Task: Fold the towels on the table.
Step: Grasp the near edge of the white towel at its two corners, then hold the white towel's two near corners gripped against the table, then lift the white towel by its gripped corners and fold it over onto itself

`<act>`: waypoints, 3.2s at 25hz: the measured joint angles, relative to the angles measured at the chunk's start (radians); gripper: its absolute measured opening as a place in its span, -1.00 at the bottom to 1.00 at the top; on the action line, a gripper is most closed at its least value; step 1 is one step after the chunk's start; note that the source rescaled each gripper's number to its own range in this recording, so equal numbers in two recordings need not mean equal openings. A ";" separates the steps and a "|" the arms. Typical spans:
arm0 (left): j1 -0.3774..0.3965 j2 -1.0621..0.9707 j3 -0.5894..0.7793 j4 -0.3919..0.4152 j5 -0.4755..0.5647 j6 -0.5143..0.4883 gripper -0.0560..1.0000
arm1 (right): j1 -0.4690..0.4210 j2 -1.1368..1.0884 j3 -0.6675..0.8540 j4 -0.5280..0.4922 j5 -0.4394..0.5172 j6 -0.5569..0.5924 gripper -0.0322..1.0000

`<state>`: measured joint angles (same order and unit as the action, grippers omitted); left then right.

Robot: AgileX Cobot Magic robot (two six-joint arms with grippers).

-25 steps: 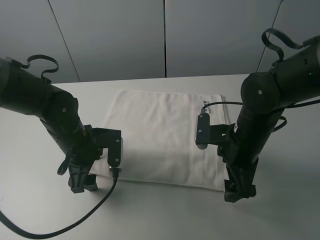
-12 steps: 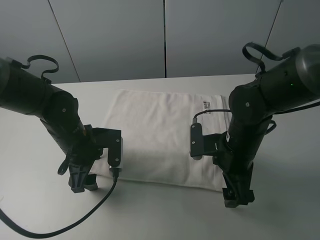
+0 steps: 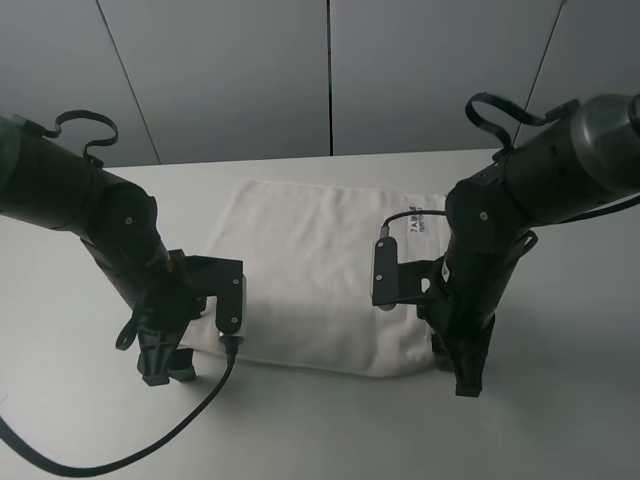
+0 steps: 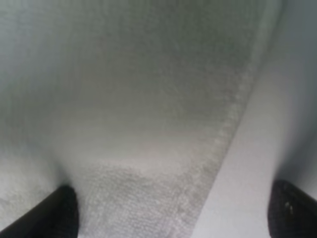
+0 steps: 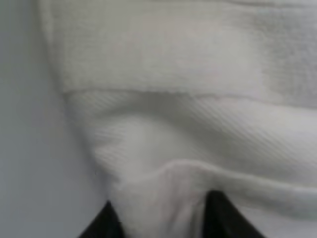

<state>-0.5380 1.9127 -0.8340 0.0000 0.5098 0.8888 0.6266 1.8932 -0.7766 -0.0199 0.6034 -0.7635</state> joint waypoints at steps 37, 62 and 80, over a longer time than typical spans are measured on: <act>0.000 -0.107 -0.001 0.017 0.084 -0.064 -0.89 | 0.000 -0.076 0.017 0.104 0.130 -0.001 -0.94; 0.000 -0.283 -0.042 -0.103 0.116 -0.331 -0.89 | 0.000 -0.421 0.022 0.141 0.115 0.404 -0.94; 0.023 -0.285 -0.109 -0.105 -0.100 -0.641 -0.89 | 0.000 -0.422 0.022 -0.469 -0.025 1.292 -0.94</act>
<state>-0.5146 1.6277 -0.9431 -0.1050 0.4102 0.2475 0.6266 1.4710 -0.7550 -0.4888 0.5787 0.5285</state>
